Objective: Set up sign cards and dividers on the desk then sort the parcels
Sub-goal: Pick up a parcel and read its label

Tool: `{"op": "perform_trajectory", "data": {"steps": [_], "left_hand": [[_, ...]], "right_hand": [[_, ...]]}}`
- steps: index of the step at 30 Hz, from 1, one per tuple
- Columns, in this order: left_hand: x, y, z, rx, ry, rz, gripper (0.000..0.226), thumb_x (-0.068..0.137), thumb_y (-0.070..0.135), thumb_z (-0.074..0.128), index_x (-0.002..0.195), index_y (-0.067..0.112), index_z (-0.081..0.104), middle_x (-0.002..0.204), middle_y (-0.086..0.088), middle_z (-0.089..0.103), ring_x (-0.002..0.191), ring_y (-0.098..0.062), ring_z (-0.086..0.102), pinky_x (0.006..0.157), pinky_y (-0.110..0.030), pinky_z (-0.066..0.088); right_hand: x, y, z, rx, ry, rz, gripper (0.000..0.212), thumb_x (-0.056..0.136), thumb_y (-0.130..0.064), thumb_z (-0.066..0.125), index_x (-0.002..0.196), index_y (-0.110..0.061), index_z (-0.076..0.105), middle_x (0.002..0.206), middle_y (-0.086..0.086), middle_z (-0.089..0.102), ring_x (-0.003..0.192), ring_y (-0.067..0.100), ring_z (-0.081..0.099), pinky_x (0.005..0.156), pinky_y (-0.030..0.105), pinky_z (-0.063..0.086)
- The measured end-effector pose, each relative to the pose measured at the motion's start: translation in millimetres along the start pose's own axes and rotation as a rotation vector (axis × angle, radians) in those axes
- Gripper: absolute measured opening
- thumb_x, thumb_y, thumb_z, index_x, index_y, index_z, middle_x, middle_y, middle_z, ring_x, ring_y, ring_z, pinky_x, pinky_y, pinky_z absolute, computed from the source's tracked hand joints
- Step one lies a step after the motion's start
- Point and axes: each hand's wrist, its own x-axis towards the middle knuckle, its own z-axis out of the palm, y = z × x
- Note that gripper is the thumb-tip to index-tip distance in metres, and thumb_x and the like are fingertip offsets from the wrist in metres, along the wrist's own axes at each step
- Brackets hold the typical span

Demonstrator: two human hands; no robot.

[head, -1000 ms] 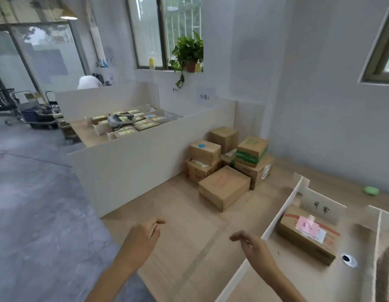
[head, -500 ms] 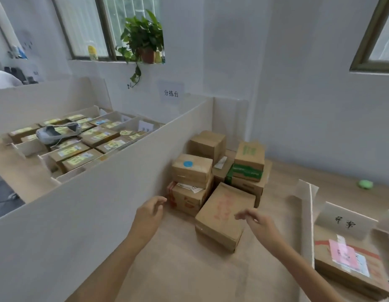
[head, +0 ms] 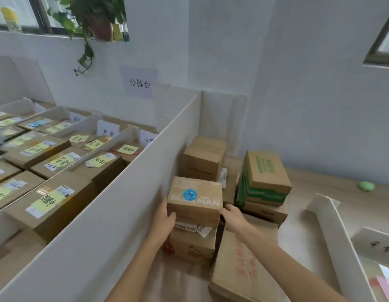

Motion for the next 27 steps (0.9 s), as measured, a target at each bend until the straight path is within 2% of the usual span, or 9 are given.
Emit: {"op": "perform_trajectory", "data": {"steps": [5,8,10,11,15,19,21,23,27], "left_hand": [[-3,-2,5,-0.211,0.108,0.037,0.039,0.091,-0.001,0.041,0.116,0.025,0.056,0.12,0.003,0.06,0.112,-0.012,0.055,0.086,-0.022,0.048],[-23,9,2,-0.303,0.122,0.118,0.017,0.095,0.012,0.047,0.092,0.025,0.059,0.12,0.008,0.054,0.107,-0.003,0.053,0.09,-0.025,0.046],[-45,23,4,-0.458,0.07,0.118,0.005,0.094,0.02,0.053,0.09,0.016,0.054,0.109,0.002,0.055,0.082,0.001,0.055,0.074,-0.02,0.045],[-58,31,6,-0.543,0.049,0.087,0.012,0.092,0.026,0.054,0.096,0.014,0.052,0.105,0.0,0.058,0.077,0.001,0.056,0.069,-0.019,0.046],[-104,60,14,-0.759,0.008,-0.109,0.079,0.063,0.068,0.068,0.127,0.032,0.039,0.122,0.001,0.059,0.112,-0.019,0.058,0.091,-0.044,0.051],[-169,96,21,-0.771,-0.242,-0.105,0.09,0.063,0.067,0.067,0.137,0.04,0.024,0.13,-0.003,0.056,0.117,-0.03,0.055,0.067,-0.038,0.052],[-208,110,26,-0.769,-0.382,-0.037,0.095,0.059,0.065,0.072,0.138,0.037,0.027,0.135,-0.005,0.053,0.12,-0.032,0.054,0.067,-0.043,0.053],[-253,122,33,-0.767,-0.482,0.007,0.091,0.056,0.062,0.076,0.133,0.035,0.038,0.13,-0.008,0.057,0.116,-0.033,0.057,0.071,-0.045,0.055],[-348,134,67,-0.798,-0.431,0.036,0.076,0.054,0.053,0.078,0.118,0.024,0.049,0.118,-0.011,0.063,0.107,-0.032,0.062,0.074,-0.046,0.055]], "right_hand": [[7,1,13,0.318,0.059,0.156,0.051,0.094,-0.037,0.05,0.135,-0.013,0.033,0.128,0.012,0.045,0.109,0.029,0.047,0.092,0.05,0.045],[-10,9,-1,0.495,0.077,0.124,0.049,0.093,-0.038,0.051,0.135,-0.016,0.039,0.131,0.01,0.046,0.115,0.03,0.048,0.085,0.051,0.048],[-29,12,-18,0.535,0.09,0.062,0.049,0.09,-0.038,0.056,0.132,-0.017,0.044,0.129,0.009,0.048,0.114,0.029,0.05,0.08,0.047,0.051],[-42,13,-28,0.538,0.099,0.02,0.049,0.089,-0.039,0.058,0.131,-0.018,0.045,0.128,0.008,0.049,0.114,0.028,0.051,0.079,0.046,0.052],[-119,14,-73,0.481,0.103,-0.234,0.029,0.091,-0.035,0.057,0.112,-0.016,0.059,0.11,0.006,0.061,0.102,0.02,0.059,0.083,0.038,0.055],[-204,24,-120,0.481,0.151,-0.409,0.019,0.091,-0.027,0.058,0.097,-0.009,0.061,0.09,0.005,0.064,0.08,0.013,0.064,0.077,0.036,0.057],[-245,34,-147,0.471,0.209,-0.455,0.022,0.09,-0.027,0.06,0.094,-0.005,0.059,0.091,0.012,0.061,0.082,0.019,0.06,0.09,0.05,0.051],[-286,50,-171,0.452,0.24,-0.519,0.018,0.089,-0.025,0.061,0.097,-0.009,0.061,0.101,0.016,0.064,0.086,0.02,0.062,0.094,0.047,0.05],[-363,108,-198,0.454,0.379,-0.524,0.082,0.062,-0.058,0.071,0.133,-0.037,0.035,0.139,0.0,0.046,0.124,0.019,0.049,0.105,0.049,0.041]]}}
